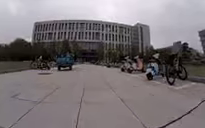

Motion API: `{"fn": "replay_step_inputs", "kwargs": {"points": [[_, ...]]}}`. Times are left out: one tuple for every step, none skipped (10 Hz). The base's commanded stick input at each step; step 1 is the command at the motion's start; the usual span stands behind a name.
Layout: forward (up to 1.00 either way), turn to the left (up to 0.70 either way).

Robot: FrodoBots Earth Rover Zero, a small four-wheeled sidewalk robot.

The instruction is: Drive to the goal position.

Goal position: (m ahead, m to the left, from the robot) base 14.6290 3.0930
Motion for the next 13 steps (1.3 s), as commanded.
{"fn": "replay_step_inputs", "kwargs": {"points": [[0.70,-0.14],[0.70,-0.14],[0.70,-0.14],[0.70,-0.14],[0.70,-0.14],[0.70,-0.13],[0.70,-0.11],[0.70,-0.06],[0.70,-0.05],[0.70,-0.03],[0.70,0.00],[0.70,0.00],[0.70,0.07]]}}
